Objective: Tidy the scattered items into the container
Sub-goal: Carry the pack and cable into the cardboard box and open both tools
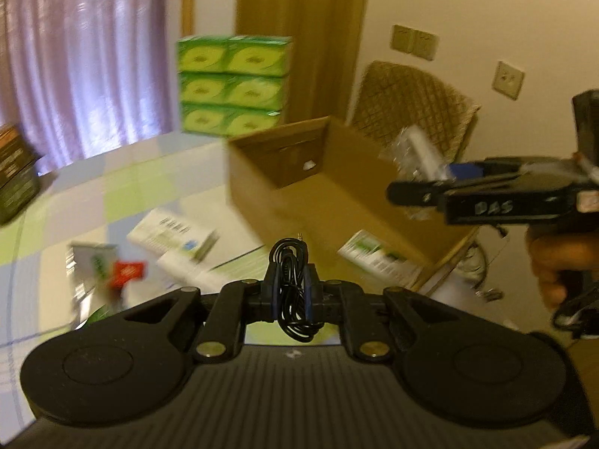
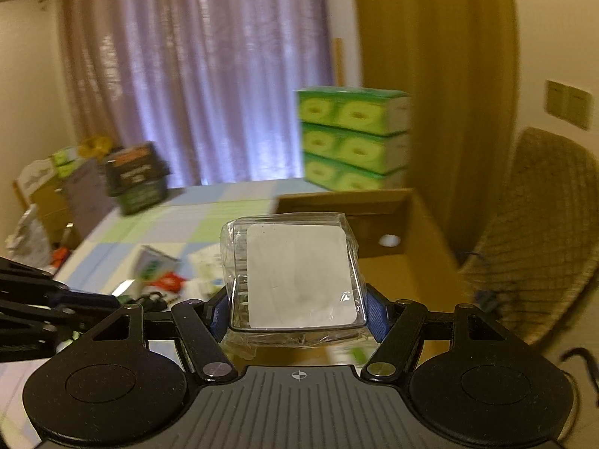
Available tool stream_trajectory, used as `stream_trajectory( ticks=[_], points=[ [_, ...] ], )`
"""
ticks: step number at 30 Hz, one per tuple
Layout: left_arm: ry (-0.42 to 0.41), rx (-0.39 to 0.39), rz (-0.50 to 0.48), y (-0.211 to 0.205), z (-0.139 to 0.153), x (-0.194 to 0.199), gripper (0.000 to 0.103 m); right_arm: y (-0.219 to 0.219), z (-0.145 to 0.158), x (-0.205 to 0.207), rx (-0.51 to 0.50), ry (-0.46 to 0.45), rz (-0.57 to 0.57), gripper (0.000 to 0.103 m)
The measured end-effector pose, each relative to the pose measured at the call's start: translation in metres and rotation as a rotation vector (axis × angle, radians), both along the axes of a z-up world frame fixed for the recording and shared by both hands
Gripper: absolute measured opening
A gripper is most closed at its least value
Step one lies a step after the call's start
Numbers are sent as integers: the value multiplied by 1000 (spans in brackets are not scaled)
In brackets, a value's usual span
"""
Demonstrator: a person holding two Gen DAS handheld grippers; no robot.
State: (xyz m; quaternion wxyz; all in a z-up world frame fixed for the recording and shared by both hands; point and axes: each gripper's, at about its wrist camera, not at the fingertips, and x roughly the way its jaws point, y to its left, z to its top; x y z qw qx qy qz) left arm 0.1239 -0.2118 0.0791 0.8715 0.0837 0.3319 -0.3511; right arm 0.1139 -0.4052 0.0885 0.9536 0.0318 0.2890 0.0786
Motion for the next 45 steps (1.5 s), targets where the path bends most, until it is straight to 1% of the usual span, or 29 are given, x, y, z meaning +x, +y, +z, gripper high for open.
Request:
stream_trajectory(
  ticks=[4,9,16,20,26,29,31,36,38,45],
  points=[
    [11,-15,-48,-42,-1,3,9,-34,-10,4,-5,30,-48,71],
    [20,6,-91,-85,-13,6,9,-58,-24,12,13,69,-65,71],
    [32,40,-71,-110,-34,15,9,-71,-44,18,34,109,-57,71],
    [45,53,-80,-115,-42,18,10,-73,-51,22,42,122,-54,71],
    [4,89,-74,-116,-45,14,11,-72,-54,24,43,130,-51,71],
    [4,85,-59,-109,-42,13,12,-72,-54,24,41,132,-48,71],
    [0,82,-48,-104,-39,12,17,-70,-54,25,39,134,-46,71],
    [-17,87,-26,-93,-35,8,22,-66,-55,25,32,141,-39,71],
    [-31,95,-19,-90,-33,5,22,-64,-55,25,30,143,-36,71],
    [-21,83,-5,-81,-33,6,22,-55,-57,27,19,153,-21,71]
  ],
)
